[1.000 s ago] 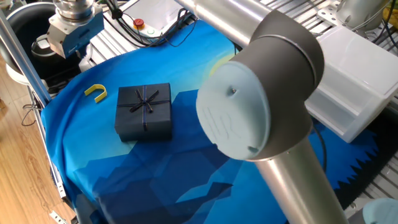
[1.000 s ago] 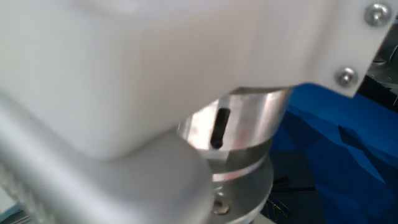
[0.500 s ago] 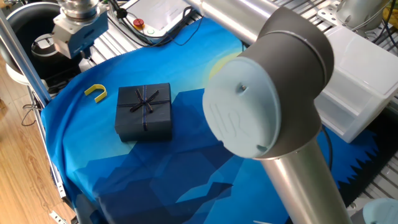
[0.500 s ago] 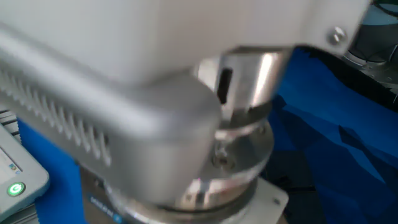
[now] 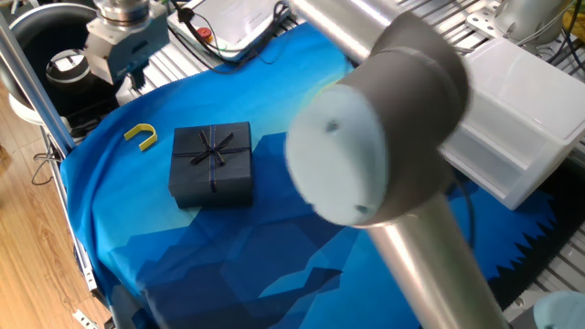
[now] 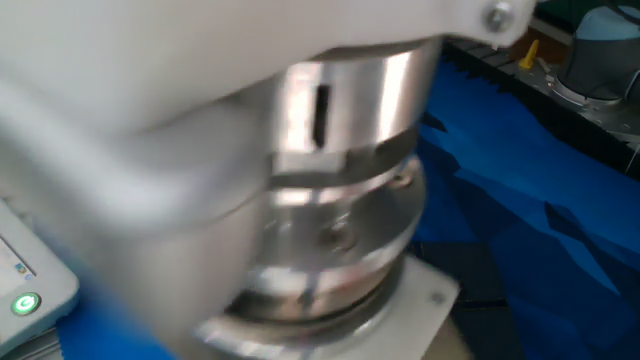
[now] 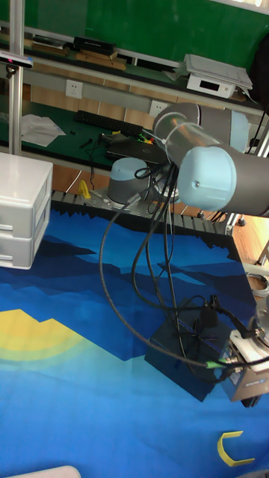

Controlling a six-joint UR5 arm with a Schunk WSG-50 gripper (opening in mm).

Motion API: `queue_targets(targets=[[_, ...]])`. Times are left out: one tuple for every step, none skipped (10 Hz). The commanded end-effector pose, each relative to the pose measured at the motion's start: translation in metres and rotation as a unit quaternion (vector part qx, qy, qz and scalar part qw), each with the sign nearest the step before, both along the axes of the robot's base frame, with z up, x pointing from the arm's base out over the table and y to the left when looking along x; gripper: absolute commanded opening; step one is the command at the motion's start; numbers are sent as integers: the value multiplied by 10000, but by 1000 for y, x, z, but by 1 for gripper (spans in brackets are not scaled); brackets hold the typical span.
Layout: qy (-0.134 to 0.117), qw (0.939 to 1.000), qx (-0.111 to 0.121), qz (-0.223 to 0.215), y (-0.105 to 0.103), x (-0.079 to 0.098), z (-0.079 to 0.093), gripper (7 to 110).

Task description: Slide the outer casing onto the gift box

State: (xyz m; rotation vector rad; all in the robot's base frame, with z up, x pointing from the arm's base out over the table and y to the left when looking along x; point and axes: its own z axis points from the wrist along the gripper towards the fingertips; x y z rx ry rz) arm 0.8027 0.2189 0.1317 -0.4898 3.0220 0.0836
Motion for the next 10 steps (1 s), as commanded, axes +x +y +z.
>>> queue_targets(targets=[[-263, 9996, 57, -64, 14, 41, 0, 7], [-258, 9995, 156, -134, 19, 41, 1, 7], [-256, 9990, 280, -229, 24, 41, 2, 7], [-448, 9984, 253, -244, 23, 51, 3, 7], [-481, 9984, 206, -229, 20, 52, 3, 7], [-380, 9988, 199, -244, 20, 47, 2, 7], [-326, 9990, 190, -240, 20, 45, 1, 7], [-302, 9990, 229, -247, 22, 44, 1, 7], [-309, 9989, 237, -248, 22, 44, 2, 7], [-301, 9988, 283, -248, 24, 38, 1, 7]])
